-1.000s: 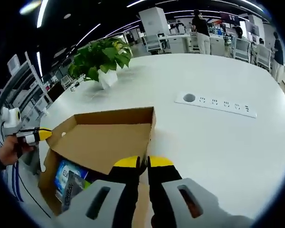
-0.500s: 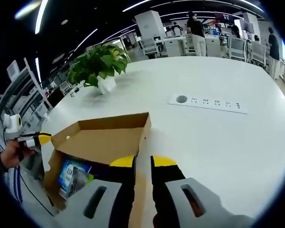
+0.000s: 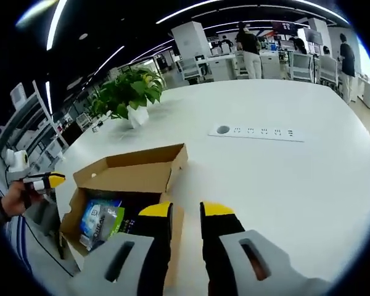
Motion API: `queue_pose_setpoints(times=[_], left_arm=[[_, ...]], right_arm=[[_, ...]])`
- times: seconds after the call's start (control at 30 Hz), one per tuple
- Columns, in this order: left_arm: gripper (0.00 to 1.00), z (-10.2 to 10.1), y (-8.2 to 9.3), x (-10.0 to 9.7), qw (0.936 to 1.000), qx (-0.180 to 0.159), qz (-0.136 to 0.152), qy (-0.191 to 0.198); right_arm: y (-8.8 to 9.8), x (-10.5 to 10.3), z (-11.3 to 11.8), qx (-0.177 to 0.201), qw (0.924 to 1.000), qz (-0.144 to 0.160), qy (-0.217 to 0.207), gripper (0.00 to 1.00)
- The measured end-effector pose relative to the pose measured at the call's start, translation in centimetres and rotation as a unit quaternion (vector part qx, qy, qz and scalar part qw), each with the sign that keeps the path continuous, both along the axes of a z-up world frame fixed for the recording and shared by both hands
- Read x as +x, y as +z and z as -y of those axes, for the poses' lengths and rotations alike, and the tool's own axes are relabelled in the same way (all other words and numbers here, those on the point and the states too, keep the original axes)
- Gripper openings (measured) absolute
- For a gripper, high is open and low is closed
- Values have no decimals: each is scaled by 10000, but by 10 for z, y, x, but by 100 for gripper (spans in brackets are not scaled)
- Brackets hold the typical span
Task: Operate the shoe box by opening the lid, removing the specified soft item, and placing it in the target area until the item is outside and the box remains undamaged.
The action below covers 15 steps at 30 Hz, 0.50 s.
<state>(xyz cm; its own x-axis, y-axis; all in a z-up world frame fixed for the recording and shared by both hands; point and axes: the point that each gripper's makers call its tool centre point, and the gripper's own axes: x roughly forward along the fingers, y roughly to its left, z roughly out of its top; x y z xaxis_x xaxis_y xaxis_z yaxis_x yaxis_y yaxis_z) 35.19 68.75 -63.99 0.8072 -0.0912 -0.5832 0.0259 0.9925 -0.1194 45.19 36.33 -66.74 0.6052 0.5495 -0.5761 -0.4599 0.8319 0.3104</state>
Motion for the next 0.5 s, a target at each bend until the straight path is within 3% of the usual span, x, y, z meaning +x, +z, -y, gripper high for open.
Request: queue_pose_setpoints(times=[0.3,0.5], left_arm=[[18,14,3,-14,9998,-121,-18,-153],[21,33,-5,-25,9985,-262,-118,-456]], right_arm=[[7,-30,13,-70,9994,197,277,24],[6,-47,27,121,9997,189,59,30]])
